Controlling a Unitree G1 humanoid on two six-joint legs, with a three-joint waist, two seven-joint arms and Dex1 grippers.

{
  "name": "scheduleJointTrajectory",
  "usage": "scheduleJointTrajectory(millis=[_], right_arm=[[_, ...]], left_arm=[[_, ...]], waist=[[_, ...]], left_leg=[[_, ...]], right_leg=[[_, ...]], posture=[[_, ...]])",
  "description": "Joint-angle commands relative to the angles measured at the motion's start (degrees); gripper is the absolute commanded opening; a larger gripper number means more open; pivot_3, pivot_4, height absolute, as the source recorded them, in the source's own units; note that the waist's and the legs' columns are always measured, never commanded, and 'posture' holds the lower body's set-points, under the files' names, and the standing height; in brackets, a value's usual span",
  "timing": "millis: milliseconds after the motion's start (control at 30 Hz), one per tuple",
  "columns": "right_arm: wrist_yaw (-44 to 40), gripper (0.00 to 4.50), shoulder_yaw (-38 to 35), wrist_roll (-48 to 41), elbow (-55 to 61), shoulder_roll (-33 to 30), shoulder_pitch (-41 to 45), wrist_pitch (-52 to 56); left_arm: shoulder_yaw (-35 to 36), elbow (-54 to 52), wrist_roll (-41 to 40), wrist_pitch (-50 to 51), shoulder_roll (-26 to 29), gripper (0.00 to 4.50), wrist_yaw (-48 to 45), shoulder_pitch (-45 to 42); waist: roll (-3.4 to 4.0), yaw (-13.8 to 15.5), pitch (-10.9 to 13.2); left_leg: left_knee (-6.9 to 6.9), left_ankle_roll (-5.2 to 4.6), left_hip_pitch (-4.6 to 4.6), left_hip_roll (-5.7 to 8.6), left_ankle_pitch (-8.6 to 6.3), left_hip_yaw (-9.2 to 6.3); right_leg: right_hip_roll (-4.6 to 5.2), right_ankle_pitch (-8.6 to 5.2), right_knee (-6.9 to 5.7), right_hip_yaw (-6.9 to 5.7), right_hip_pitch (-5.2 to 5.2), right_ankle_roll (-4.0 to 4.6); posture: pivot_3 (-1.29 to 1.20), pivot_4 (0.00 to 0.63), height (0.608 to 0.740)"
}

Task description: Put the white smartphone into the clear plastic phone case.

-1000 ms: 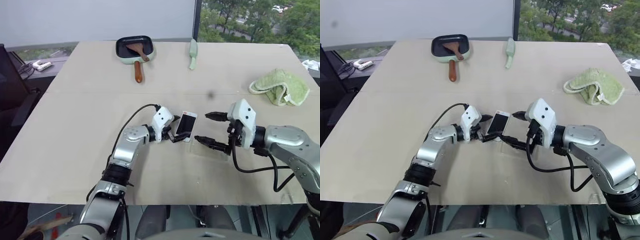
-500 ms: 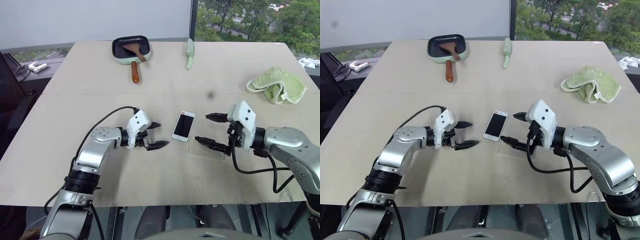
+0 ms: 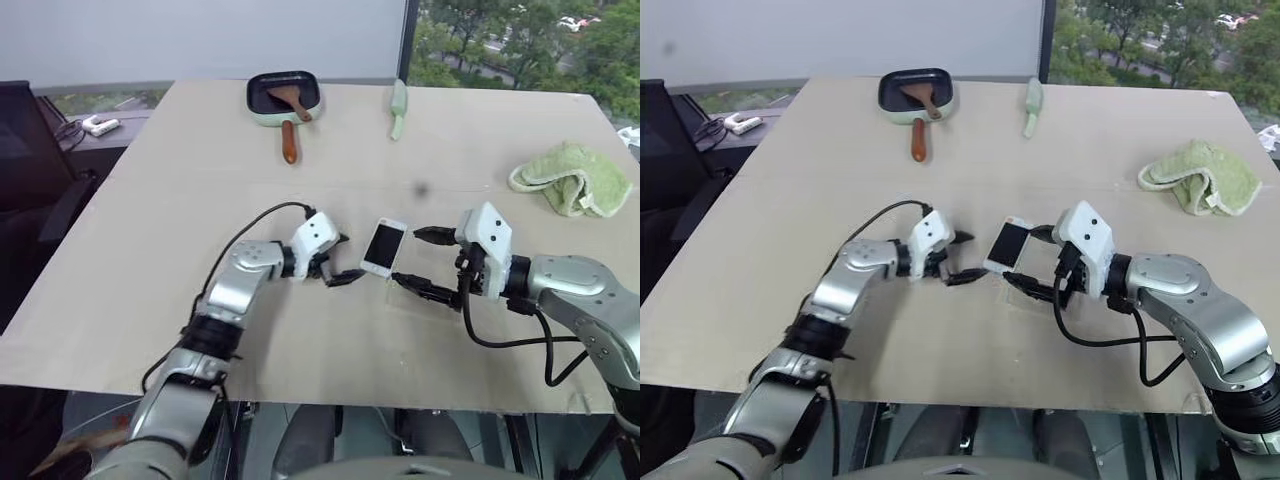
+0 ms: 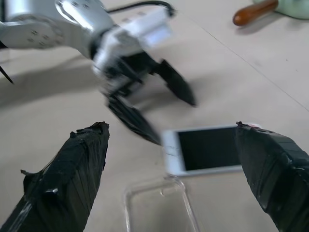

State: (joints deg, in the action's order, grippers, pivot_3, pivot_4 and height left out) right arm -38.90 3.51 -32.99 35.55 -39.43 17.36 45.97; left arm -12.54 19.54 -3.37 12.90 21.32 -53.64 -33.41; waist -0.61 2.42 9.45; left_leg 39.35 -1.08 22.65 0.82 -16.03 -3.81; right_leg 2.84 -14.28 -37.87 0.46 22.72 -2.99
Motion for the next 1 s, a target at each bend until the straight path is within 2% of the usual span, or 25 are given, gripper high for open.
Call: scheduleJointTrajectory(millis=[33, 233, 633, 733, 867, 1000], right_arm=[[0.69, 4.42, -1.44, -0.51, 2.19, -0.37, 0.76, 0.34], [3.94, 4.42, -0.9, 3.05, -0.16, -2.81, 0.97, 4.06], [8.29, 4.42, -1.08, 5.27, -2.33, -1.67, 3.26, 8.03], [10.0, 4.42, -1.22, 5.39, -2.71, -0.24, 4.34, 9.42], [13.85, 4.42, -0.65, 6.17, -3.37, 3.97, 6.36, 11.53], [16.81, 4.42, 0.77, 7.45, -4.42, 7.96, 7.74, 12.19]], left_arm=[[-0.56, 4.42, 2.39, -1.83, -2.73, 4.5, 4.92, -2.69], [0.08, 7.3, 2.46, -2.77, -7.06, 4.5, 8.59, -4.22], [3.16, 6.38, -0.01, 0.07, -16.03, 4.5, 16.1, -5.15], [5.75, 5.04, -2.95, 1.6, -17.34, 4.5, 16.14, -6.29], [6.36, -2.07, -7.21, 4.85, -11.89, 4.5, 7.98, -4.34], [8.28, -14.11, -13.57, 11.26, -0.38, 4.5, -2.77, 0.37]], waist=[[0.0, -0.28, 0.0], [0.0, -0.73, 0.0], [-0.01, -1.6, 0.01], [-0.02, -1.7, 0.02], [-0.01, -2.54, 0.02], [0.01, -3.52, 0.03]], left_leg=[[0.0, -0.01, -0.01, 0.02, 0.0, 0.02], [-0.08, -0.01, -0.03, 0.05, 0.0, 0.06], [-0.13, -0.01, 0.0, 0.04, 0.0, 0.06], [-0.16, 0.0, 0.09, 0.03, 0.0, 0.09], [-0.21, 0.01, 0.1, 0.0, 0.01, 0.15], [-0.44, 0.23, 0.1, -0.06, 0.14, 0.26]], right_leg=[[0.0, 0.0, -0.01, 0.04, 0.0, -0.01], [-0.01, 0.02, -0.01, 0.06, 0.04, -0.03], [0.0, 0.02, 0.0, 0.07, 0.09, -0.05], [-0.01, 0.02, -0.02, 0.08, 0.23, -0.06], [-0.05, 0.02, -0.06, 0.16, 0.31, -0.05], [-0.08, 0.02, -0.1, 0.37, 0.52, -0.04]], posture=[[0.0, 0.15, 0.74], [0.0, 0.15, 0.74], [0.0, 0.15, 0.74], [0.0, 0.15, 0.74], [0.0, 0.15, 0.74], [0.0, 0.15, 0.74]])
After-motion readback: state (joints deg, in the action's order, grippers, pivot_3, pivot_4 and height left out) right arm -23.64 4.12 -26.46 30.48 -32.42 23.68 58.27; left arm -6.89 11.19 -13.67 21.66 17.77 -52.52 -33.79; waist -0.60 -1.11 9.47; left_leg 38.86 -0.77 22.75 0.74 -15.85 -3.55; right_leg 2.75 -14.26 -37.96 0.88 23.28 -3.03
